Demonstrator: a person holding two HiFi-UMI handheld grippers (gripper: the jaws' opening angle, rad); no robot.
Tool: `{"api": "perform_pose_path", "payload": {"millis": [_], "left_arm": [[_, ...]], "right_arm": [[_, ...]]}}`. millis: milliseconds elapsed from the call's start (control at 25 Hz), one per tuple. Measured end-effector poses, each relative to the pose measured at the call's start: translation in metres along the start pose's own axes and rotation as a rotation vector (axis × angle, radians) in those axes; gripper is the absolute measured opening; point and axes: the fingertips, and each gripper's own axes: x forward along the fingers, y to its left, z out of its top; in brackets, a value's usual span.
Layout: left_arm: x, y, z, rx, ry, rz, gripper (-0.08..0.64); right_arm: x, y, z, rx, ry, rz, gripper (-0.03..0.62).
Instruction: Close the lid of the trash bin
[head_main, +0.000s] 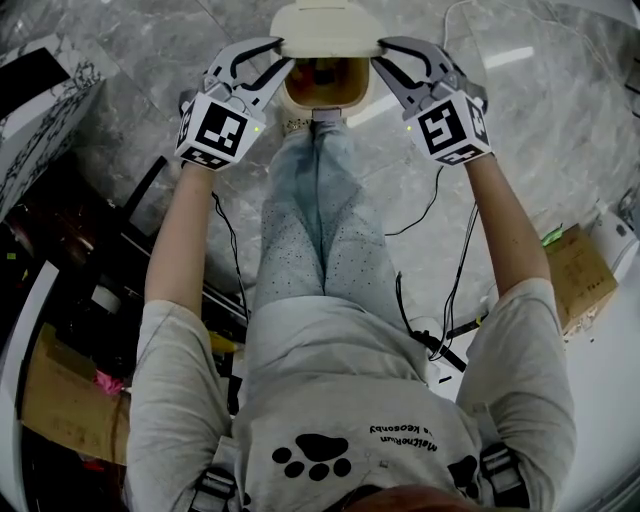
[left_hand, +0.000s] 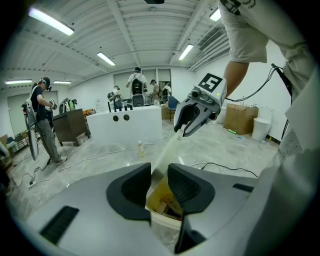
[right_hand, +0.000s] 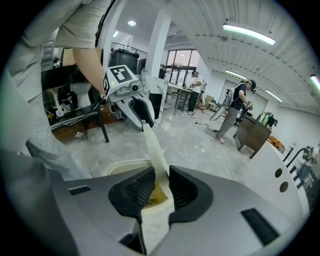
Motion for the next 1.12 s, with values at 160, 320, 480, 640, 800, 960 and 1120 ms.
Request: {"api": "perform_pose_path", "payload": {"millis": [160,320,480,640,800,960,1120], "left_arm": [[-0.002,-0.017,-0.011,0.035,0.024,-0.009,0.115],[-0.002,-0.031,-0.020,0.065,0.052,-0.020,0.120],[0.000,-0.041,-0.028,0.094,0.080,-0.031,0.124],[0.001,-0.050,-0.038,0.106,0.095,-0.040,0.129],[0.000,-0.055,-0.046,0.122,0.117,-0.044,0.132],[0.002,-0.061,-0.052,0.136,0.135,-0.048,0.135],[0.004,-0.068,-0.058,0.154,0.152,-0.054,0.137]], "right_arm": [[0.000,0.019,-0.009,-0.041,0.023,0.022,0.103],[0.000,0.033,-0.017,-0.081,0.046,0.035,0.107],[0.001,0.045,-0.025,-0.101,0.062,0.040,0.109],[0.004,0.056,-0.031,-0.120,0.076,0.050,0.112],[0.007,0.064,-0.034,-0.154,0.092,0.068,0.115],[0.009,0.070,-0.040,-0.171,0.106,0.078,0.118],[0.010,0.078,-0.046,-0.183,0.118,0.083,0.120]]}}
